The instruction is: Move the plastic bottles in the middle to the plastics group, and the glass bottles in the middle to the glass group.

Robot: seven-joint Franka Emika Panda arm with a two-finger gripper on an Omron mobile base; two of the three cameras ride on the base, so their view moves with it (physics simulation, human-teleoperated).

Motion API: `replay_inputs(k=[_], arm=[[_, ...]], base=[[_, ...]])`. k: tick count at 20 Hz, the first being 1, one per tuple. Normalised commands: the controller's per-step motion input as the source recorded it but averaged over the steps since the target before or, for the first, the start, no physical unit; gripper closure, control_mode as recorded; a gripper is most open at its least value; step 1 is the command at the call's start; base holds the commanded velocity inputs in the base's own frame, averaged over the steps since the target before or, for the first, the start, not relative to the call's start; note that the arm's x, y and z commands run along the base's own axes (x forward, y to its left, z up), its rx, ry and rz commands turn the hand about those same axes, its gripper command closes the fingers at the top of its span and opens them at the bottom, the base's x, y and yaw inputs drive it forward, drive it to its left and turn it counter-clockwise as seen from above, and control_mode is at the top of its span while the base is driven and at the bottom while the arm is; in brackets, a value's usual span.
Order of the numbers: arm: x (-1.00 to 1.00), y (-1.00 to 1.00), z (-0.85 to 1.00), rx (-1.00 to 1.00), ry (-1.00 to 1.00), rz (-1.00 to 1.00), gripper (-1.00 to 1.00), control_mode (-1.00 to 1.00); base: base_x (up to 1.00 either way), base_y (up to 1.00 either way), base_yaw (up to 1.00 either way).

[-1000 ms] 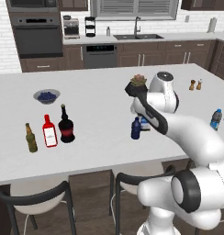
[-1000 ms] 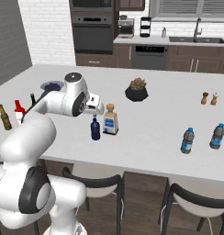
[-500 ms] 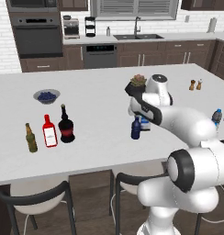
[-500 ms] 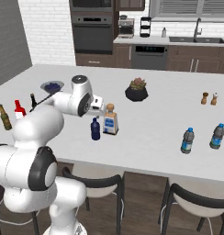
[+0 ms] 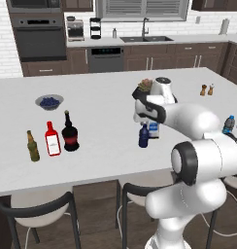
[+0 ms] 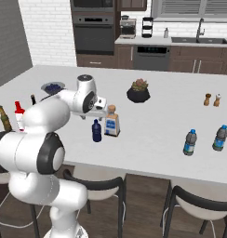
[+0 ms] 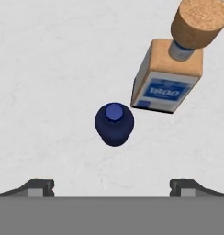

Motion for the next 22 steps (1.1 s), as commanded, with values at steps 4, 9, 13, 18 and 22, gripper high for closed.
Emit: replay_inputs(k=[4, 9, 13, 18, 22], arm=[[0.09, 0.00, -0.28, 0.00, 0.02, 0.00, -1.00, -1.00], [0.00, 0.00, -0.39, 0.00, 0.00, 0.00, -1.00, -1.00], [0.00, 0.00, -0.21, 0.00, -0.06, 0.00, -1.00, -1.00], [0.00, 0.00, 0.00, 0.00, -0.13, 0.00, -1.00, -1.00], [0.12, 0.00, 0.00, 0.00, -0.04, 0.00, -1.00, -1.00]], base=[[0.00, 0.00, 0.00], [0.00, 0.00, 0.00], [0.00, 0.00, 0.00], [0.00, 0.00, 0.00], [0.00, 0.00, 0.00]])
